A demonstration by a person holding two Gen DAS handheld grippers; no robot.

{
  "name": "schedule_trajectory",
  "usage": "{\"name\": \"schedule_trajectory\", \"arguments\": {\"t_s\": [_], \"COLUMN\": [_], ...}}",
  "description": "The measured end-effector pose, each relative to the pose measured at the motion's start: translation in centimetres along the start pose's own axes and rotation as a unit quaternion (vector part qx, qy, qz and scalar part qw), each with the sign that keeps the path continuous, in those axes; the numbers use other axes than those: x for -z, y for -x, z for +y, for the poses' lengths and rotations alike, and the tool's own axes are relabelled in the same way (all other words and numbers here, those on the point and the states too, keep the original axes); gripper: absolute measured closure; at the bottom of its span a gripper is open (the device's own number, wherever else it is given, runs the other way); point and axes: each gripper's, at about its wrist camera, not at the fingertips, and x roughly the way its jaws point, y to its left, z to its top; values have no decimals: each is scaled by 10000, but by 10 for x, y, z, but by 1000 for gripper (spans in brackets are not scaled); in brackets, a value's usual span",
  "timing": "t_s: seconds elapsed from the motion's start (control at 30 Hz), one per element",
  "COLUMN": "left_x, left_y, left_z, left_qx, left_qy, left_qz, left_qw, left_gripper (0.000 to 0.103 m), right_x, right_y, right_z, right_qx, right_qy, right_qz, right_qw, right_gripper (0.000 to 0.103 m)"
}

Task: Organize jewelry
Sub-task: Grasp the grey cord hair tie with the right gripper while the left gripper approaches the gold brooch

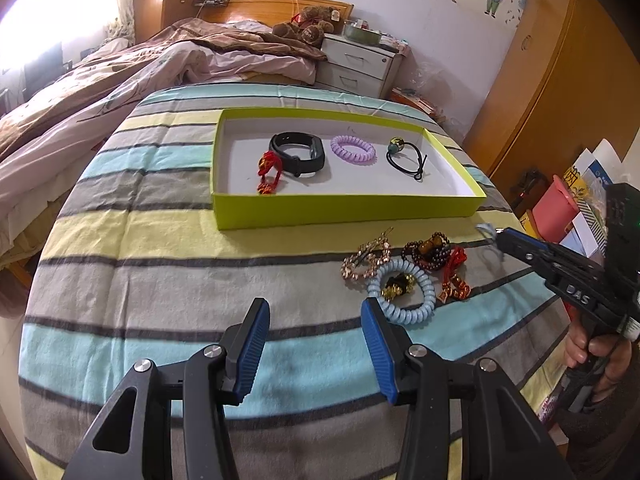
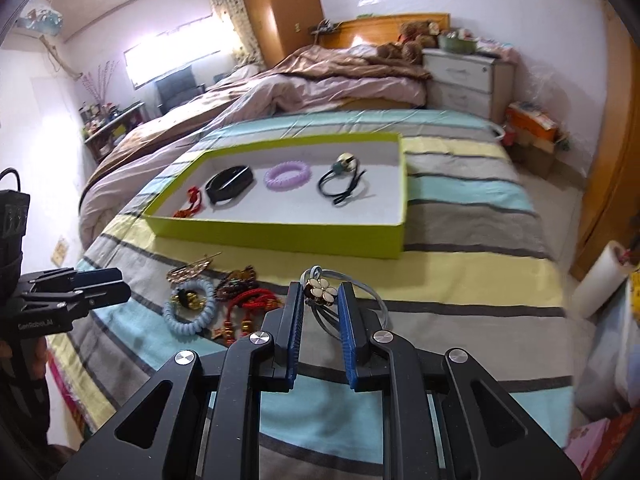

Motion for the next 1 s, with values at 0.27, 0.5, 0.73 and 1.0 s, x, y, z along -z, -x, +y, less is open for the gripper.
{"name": "schedule_trajectory", "arguments": {"t_s": [0.27,0.5,0.73,1.0], "left_x": [-15,-23,-29,-34], "left_y": [-25,-43,-48,-57], "left_z": [-14,-26,-30,-29], "left_qx": [-26,-184,-234,-623], "left_qy": [-281,-486,-657,-775], "left_qz": [182,271,300,337], "left_qw": [9994,9983,9971,9945], "left_gripper": [56,56,56,56], "right_x": [5,7,6,3], "right_y": [16,17,15,13], "right_z": [-8,-5,-4,-3], "right_qx": [113,72,12,-39], "right_qy": [-148,-130,-174,-186], "right_qz": [-152,-188,-199,-223], "right_qw": [9997,9997,9996,9996], "right_gripper": [85,85,85,85]}}
